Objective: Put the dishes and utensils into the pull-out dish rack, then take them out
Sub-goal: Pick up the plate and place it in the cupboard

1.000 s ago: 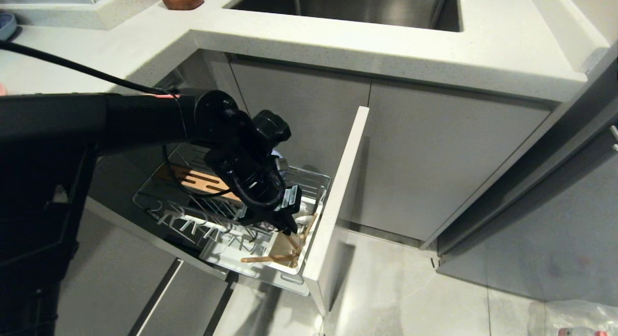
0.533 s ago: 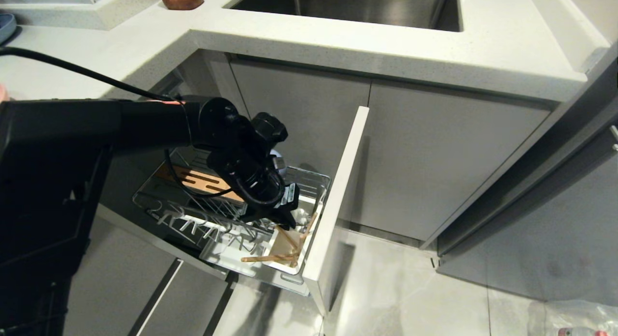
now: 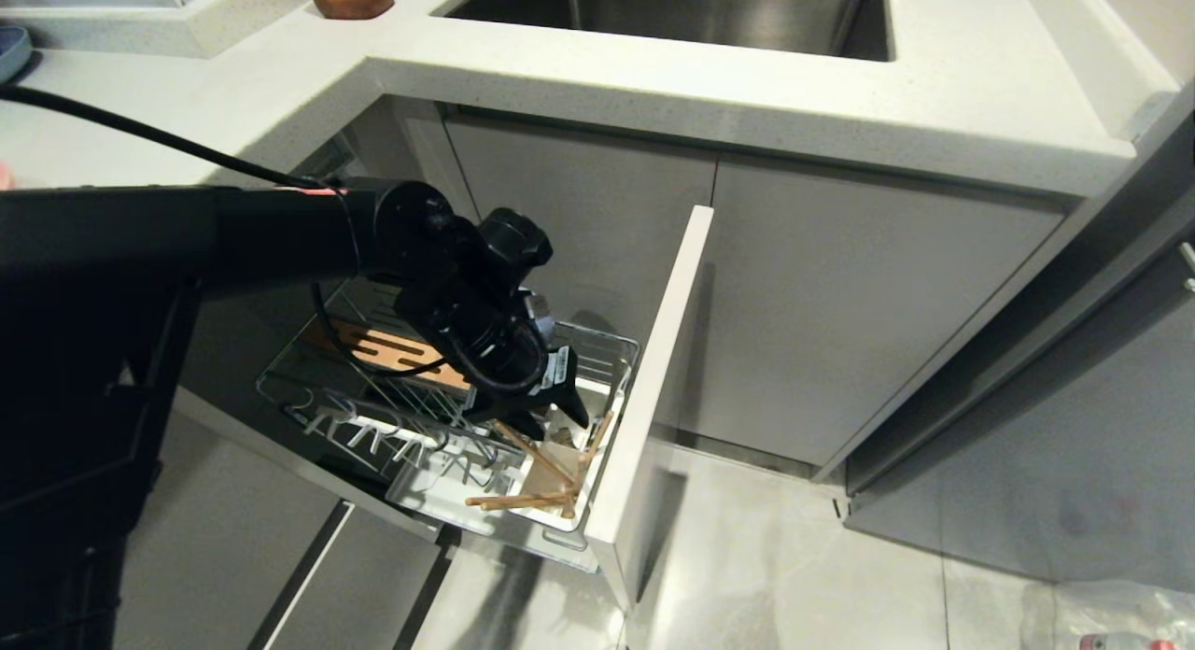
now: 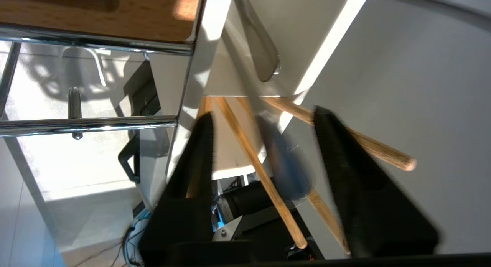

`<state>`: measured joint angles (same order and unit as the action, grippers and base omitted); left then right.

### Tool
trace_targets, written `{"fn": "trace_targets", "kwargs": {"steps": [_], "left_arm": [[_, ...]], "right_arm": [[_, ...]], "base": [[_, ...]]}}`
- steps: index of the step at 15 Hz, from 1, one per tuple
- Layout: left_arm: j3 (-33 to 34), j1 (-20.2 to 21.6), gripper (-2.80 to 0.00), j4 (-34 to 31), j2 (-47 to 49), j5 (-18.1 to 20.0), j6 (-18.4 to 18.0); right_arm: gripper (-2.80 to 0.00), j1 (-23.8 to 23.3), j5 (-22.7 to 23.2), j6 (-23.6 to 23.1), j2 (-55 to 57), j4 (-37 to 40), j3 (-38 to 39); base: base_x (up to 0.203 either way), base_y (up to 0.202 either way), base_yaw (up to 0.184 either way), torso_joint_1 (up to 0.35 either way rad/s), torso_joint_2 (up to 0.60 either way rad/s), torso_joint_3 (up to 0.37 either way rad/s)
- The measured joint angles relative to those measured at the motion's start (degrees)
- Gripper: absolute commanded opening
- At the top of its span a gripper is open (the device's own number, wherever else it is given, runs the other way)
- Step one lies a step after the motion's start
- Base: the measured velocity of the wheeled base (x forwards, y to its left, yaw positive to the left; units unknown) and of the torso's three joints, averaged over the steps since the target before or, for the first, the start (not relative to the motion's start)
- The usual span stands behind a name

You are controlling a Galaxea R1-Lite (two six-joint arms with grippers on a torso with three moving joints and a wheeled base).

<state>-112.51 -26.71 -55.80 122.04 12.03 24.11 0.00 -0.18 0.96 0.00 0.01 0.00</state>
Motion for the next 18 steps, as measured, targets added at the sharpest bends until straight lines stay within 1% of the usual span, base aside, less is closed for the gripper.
{"fn": "trace_targets", "kwargs": {"steps": [4, 9, 10, 16, 17, 18], "left_arm": [[0.05, 0.0, 0.0, 0.01, -3.43, 0.01, 0.22], [0.18, 0.0, 0.0, -0.66, -12.15, -0.96, 0.4], [0.22, 0.0, -2.8, -1.18, -14.45, -1.51, 0.5], [0.33, -0.02, -2.8, -5.36, -29.85, -6.82, 0.8], [0.33, 0.08, -2.8, -6.22, -32.62, -8.37, 0.83], [0.35, 0.53, -2.8, -7.05, -35.73, -10.94, 0.83]], "right_arm": [[-2.8, 0.0, 0.0, 0.0, 0.0, -0.01, 0.0], [-2.8, 0.0, 0.0, 0.0, 0.0, -0.01, 0.0], [-2.8, 0.0, 0.0, 0.02, 0.0, -0.01, 0.0], [-2.8, 0.0, 0.0, 0.0, 0.0, -0.01, 0.0], [-2.8, 0.0, 0.0, 0.0, 0.0, -0.01, 0.0], [-2.8, 0.0, 0.0, 0.0, 0.0, -0.01, 0.0]], "base": [[0.0, 0.0, 0.0, 0.0, 0.0, 0.0], [0.0, 0.0, 0.0, 0.0, 0.0, 0.0], [0.0, 0.0, 0.0, 0.0, 0.0, 0.0], [0.0, 0.0, 0.0, 0.0, 0.0, 0.0], [0.0, 0.0, 0.0, 0.0, 0.0, 0.0], [0.0, 0.0, 0.0, 0.0, 0.0, 0.0]]}}
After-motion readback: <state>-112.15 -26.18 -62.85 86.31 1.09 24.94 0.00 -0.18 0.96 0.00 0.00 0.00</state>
